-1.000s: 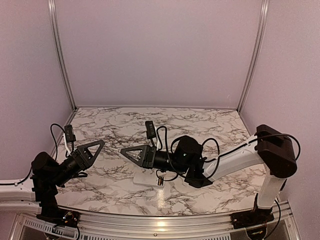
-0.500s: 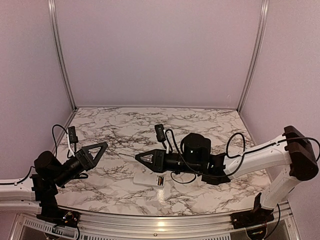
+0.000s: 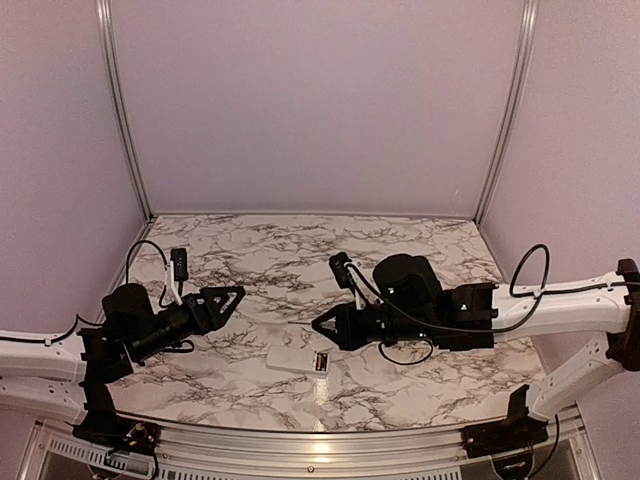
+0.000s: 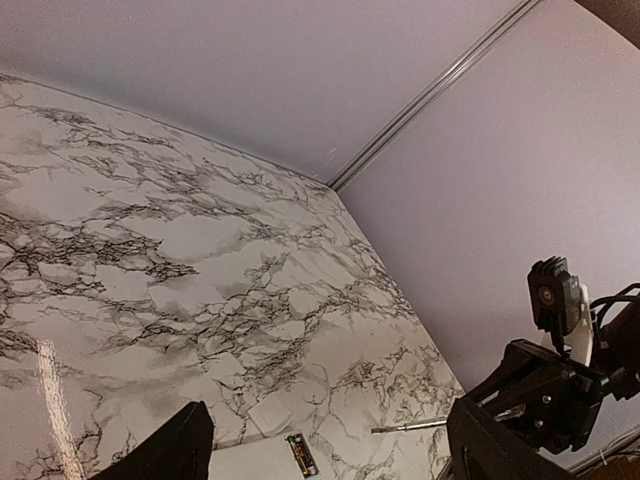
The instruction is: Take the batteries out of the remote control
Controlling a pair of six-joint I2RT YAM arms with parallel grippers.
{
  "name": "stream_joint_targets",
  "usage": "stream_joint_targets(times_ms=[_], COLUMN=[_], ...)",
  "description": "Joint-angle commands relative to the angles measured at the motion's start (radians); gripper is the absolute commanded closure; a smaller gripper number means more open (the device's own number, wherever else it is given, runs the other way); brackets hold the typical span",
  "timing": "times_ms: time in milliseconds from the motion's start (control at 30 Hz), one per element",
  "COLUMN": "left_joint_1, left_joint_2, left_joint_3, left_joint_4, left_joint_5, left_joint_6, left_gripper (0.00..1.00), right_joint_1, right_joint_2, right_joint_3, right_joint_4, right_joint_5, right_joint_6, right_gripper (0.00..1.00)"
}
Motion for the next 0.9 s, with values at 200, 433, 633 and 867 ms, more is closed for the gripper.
stream_joint_targets(times_ms=[200,433,633,867], left_joint_1=[-0.033,-0.077,-0.112,-0.115], left_joint_2=[0.238,0.331,0.353,0.384], left_joint_3=[0.174,0.265,0.311,0.31], left_joint_4=[-0.163,-0.282,-0.42,-0.494], left_joint_5=[-0.002,-0.05,-0.091,-0.085], left_joint_6=[0.044,0.051,0.035,0.04], left_gripper=[0.18,0.21,0.22,0.22], right_joint_1=[-0.044,-0.076,-0.075,-0.076], right_joint_2=[-0.082,-0.073,-0.081,-0.083], right_joint_3=[0.086,0.114,0.134,0.12], right_joint_4=[-0.381,-0.467,-0.514,-0.504], right_joint_5=[0.005,-0.061,-0.067,-0.056], right_joint_6=[-0.066,-0.079,-0.08,-0.088], right_gripper=[1.0,1.0,1.0,1.0])
